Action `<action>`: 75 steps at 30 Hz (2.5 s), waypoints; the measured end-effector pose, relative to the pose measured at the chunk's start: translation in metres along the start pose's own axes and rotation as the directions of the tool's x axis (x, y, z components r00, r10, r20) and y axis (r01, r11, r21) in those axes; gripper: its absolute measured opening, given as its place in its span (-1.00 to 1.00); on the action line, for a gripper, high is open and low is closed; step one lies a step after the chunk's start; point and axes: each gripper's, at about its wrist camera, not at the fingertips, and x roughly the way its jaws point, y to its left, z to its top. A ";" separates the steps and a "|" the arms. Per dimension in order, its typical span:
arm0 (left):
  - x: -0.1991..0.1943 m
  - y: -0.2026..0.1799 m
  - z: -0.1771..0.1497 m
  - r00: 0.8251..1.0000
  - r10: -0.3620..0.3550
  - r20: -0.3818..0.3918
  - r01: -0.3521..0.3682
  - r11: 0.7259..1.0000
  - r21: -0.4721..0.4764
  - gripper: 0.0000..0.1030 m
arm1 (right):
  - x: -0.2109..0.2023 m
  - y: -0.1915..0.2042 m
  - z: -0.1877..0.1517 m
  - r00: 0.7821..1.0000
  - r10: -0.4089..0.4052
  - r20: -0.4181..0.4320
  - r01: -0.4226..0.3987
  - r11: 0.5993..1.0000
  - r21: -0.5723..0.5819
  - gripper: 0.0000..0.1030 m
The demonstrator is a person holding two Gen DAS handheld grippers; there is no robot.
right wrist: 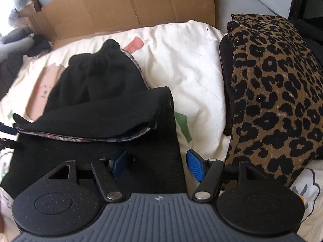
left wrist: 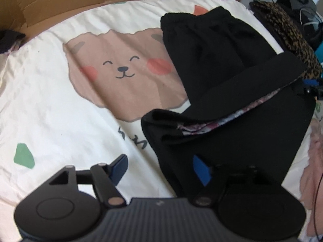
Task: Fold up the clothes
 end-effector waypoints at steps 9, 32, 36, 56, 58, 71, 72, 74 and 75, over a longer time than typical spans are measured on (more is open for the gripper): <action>0.008 0.003 0.011 0.999 0.037 0.031 -0.037 0.999 -0.001 0.43 | 0.015 0.015 0.016 0.999 -0.044 0.014 0.046 0.987 -0.152 0.35; -0.003 0.035 0.048 0.990 0.015 0.140 0.003 0.991 -0.130 0.12 | 0.017 0.023 0.086 0.997 0.036 0.075 -0.015 0.964 -0.266 0.26; 0.001 0.035 0.043 0.991 -0.019 0.135 0.038 0.989 -0.142 0.09 | 0.026 0.019 0.091 0.998 0.047 0.052 -0.032 0.966 -0.255 0.16; 0.006 0.033 0.033 0.989 -0.070 0.132 0.088 0.987 -0.132 -0.94 | 0.034 0.006 0.095 0.994 0.086 0.070 -0.077 0.990 -0.117 -0.95; 0.001 0.035 0.034 0.987 -0.065 0.148 0.085 0.987 -0.135 -0.94 | 0.030 0.010 0.097 0.993 0.078 0.088 -0.065 0.988 -0.142 -0.95; 0.016 0.037 0.036 0.994 -0.034 0.106 0.050 0.987 -0.153 -0.90 | 0.043 0.013 0.107 0.990 0.075 0.116 -0.060 0.990 -0.129 -0.96; 0.018 0.036 0.036 0.995 -0.031 0.099 0.046 0.987 -0.155 -0.79 | 0.045 0.013 0.106 0.990 0.080 0.116 -0.065 0.990 -0.123 -0.96; 0.017 0.035 0.036 0.995 -0.009 0.097 0.023 0.989 -0.149 -0.63 | 0.048 0.012 0.105 0.990 0.086 0.111 -0.074 0.991 -0.113 -0.95; 0.017 0.034 0.036 0.995 0.002 0.099 0.012 0.990 -0.143 -0.48 | 0.048 0.012 0.106 0.991 0.086 0.104 -0.074 0.991 -0.109 -0.92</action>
